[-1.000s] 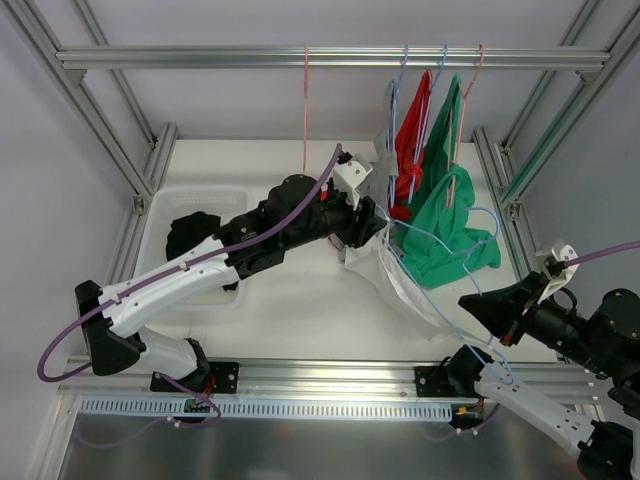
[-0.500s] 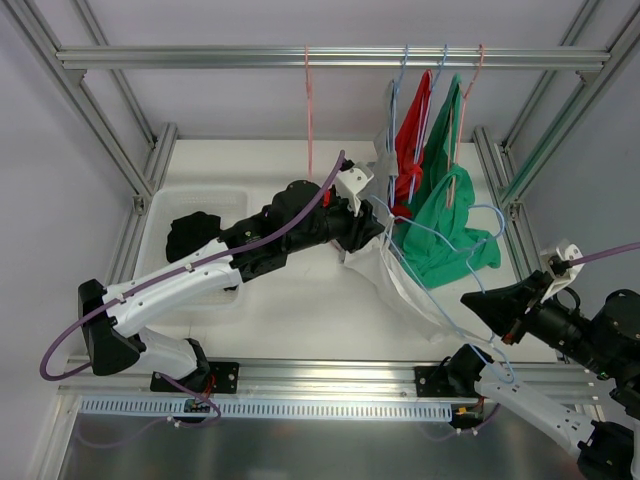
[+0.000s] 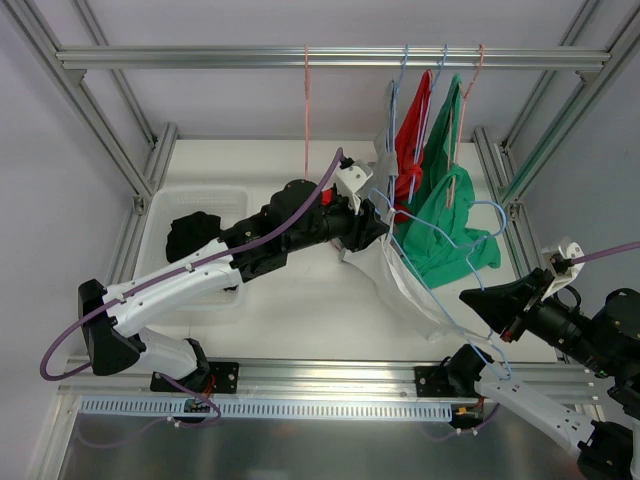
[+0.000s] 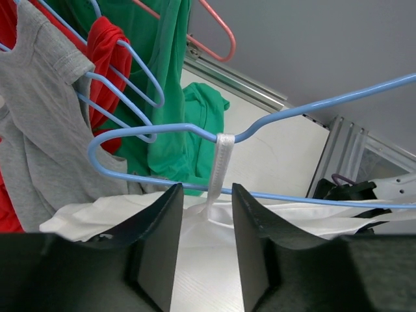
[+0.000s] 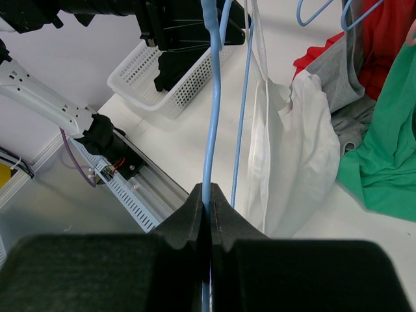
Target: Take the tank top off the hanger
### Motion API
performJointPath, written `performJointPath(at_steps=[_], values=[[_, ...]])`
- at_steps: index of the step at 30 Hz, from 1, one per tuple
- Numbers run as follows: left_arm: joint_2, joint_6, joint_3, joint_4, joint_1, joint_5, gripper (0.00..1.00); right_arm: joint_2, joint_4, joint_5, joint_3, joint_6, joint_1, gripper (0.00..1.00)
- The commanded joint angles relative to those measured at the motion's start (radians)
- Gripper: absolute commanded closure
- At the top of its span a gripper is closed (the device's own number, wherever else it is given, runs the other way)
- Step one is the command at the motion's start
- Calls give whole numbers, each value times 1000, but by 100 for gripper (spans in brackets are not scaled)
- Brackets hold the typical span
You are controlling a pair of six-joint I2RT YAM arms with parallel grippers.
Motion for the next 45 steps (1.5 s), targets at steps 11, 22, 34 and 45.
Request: performJointPath(at_steps=[11, 22, 34, 45], values=[[12, -16, -9, 95, -8, 20, 84, -8, 98, -34, -30, 22, 2, 100], [-69, -11, -78, 96, -8, -84, 100, -50, 71, 112, -73, -7, 2, 100], [-111, -20, -100, 52, 10, -289, 100, -76, 31, -31, -88, -67, 2, 100], [-94, -42, -103, 44, 26, -257, 100, -96, 20, -39, -87, -66, 2, 100]])
